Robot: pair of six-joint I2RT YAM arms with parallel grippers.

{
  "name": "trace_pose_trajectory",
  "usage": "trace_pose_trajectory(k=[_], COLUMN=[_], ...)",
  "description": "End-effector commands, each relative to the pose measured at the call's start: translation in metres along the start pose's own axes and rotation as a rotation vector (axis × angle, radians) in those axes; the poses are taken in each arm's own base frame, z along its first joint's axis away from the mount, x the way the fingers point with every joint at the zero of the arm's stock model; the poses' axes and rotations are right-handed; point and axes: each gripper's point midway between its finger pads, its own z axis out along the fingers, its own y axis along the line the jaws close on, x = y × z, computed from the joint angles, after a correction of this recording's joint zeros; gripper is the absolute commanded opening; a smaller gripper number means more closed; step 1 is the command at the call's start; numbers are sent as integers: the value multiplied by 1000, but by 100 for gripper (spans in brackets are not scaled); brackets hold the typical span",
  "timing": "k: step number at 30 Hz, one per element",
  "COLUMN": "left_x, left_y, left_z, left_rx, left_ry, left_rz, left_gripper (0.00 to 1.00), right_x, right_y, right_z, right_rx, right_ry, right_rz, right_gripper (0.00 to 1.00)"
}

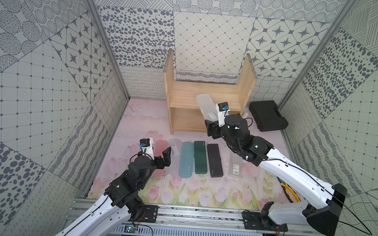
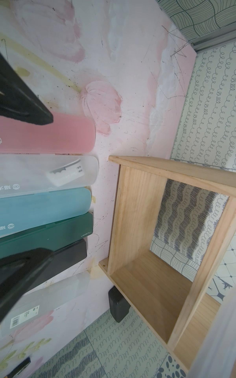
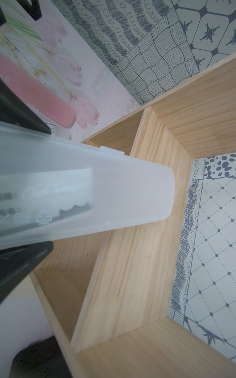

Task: Remove the pencil cases from the shelf
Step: Pick up the pencil case from the shelf, then place the pencil case at the center of the board.

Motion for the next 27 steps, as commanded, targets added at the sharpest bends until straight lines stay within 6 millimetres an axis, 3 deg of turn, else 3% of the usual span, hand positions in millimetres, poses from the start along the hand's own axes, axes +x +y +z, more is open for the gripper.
trace_pose_trajectory(k=[1, 10, 20, 27], left_x=[-4, -5, -3, -3], left_y=[0, 1, 1, 2], left_z=[0, 0, 1, 1], left_rx=[0, -5, -9, -9], left_ry=[-20, -25, -23, -21], left_rz=[-3, -4, -1, -1], left_gripper=[99, 99, 99, 99], right_x=[-4, 64, 130, 162], right_y=[-5, -32, -82, -109], right_z=[-25, -73, -85, -80], right_rx=[-37, -72, 141, 270], right_ry=[-59, -7, 69, 142], right_rz=[50, 98, 147, 133], right_gripper=[74, 74, 74, 74])
